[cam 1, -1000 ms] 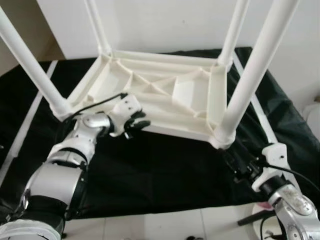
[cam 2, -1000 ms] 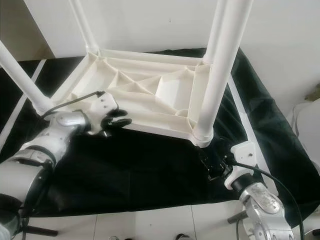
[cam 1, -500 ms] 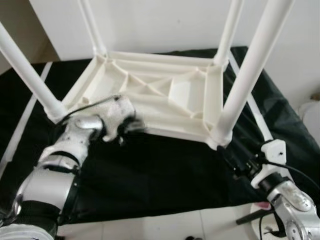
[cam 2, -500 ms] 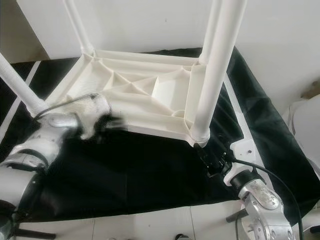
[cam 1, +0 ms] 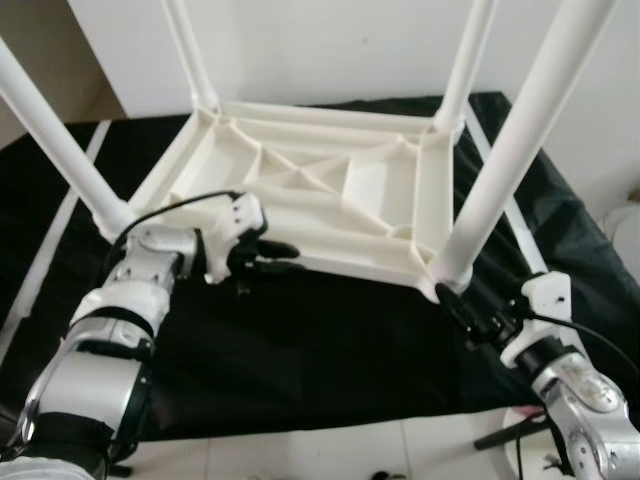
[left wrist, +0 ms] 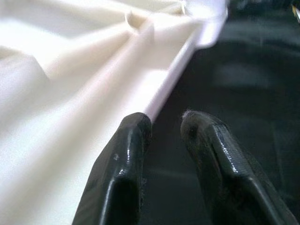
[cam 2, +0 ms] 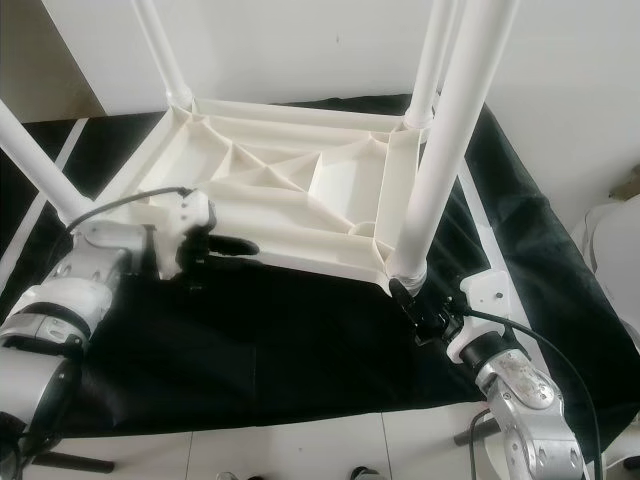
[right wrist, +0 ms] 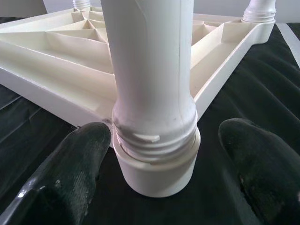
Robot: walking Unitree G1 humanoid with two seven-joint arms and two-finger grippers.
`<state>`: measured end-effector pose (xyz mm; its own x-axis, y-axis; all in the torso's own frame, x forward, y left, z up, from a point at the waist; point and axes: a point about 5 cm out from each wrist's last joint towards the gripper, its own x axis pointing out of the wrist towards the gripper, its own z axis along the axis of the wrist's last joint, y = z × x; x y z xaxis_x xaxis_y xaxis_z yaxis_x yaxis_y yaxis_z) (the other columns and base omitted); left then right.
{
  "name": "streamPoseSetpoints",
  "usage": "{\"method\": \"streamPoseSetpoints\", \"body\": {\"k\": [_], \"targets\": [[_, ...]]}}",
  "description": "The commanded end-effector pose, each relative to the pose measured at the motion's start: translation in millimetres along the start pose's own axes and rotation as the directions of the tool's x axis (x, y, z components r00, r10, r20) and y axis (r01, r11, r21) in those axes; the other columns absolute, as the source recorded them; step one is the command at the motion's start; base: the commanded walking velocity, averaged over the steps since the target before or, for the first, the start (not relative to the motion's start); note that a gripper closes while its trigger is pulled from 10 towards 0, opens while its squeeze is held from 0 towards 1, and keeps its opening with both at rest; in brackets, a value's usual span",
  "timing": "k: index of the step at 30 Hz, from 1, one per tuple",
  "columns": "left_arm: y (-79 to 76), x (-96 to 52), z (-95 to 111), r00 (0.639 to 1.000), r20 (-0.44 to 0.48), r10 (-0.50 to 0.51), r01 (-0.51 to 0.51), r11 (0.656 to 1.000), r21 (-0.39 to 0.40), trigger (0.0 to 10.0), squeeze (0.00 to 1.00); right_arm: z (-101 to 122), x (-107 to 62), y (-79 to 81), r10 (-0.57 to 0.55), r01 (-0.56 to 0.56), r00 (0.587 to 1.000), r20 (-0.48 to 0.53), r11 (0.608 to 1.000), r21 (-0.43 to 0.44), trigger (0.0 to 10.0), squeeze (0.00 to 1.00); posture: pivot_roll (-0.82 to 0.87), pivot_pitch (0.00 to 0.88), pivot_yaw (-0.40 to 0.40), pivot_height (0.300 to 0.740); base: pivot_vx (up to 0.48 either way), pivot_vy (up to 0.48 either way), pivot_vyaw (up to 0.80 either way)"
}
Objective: Building children table
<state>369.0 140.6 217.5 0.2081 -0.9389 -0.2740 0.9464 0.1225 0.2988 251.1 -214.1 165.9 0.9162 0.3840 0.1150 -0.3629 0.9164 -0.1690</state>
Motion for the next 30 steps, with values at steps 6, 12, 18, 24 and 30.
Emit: {"method": "streamPoseSetpoints", "body": {"k": [6, 12, 18, 24, 30], "targets": [[29.6, -5.4, 3, 0.905, -0.061, 0.420, -0.415, 0.906, 0.084, 10.0, 0.00, -1, 5.7, 1.7, -0.007, 0.007, 1.000, 0.020, 1.000, 0.003, 10.0, 0.00, -0.24, 0.144, 0.102, 0.740, 0.000, 0.000, 0.00], [36.9, -7.9, -10, 0.769, -0.172, 0.615, -0.600, 0.788, 0.135, 10.0, 0.00, 0, 5.5, 4.2, -0.004, 0.004, 1.000, 0.026, 1.000, 0.006, 10.0, 0.00, -0.25, 0.156, 0.102, 0.740, 0.000, 0.000, 0.00], [33.9, -6.5, -23, 0.714, -0.261, 0.649, -0.605, 0.760, 0.236, 10.0, 0.00, 0, 2.1, 5.8, -0.007, 0.007, 1.000, 0.022, 1.000, 0.010, 10.0, 0.00, -0.26, 0.172, 0.104, 0.740, 0.000, 0.000, 0.00], [22.9, 1.1, -37, 0.747, -0.333, 0.575, -0.490, 0.815, 0.309, 10.0, 0.00, -1, -3.0, 5.9, -0.014, 0.014, 1.000, 0.012, 1.000, 0.010, 10.0, 0.00, -0.26, 0.191, 0.105, 0.740, 0.000, 0.000, 0.00], [0.2, 10.7, -49, 0.871, -0.370, 0.325, -0.230, 0.933, 0.277, 10.0, 0.00, -1, -3.0, 4.0, -0.015, 0.015, 1.000, 0.006, 1.000, 0.008, 10.0, 0.00, -0.25, 0.193, 0.103, 0.740, 0.000, 0.000, 0.00]]}}
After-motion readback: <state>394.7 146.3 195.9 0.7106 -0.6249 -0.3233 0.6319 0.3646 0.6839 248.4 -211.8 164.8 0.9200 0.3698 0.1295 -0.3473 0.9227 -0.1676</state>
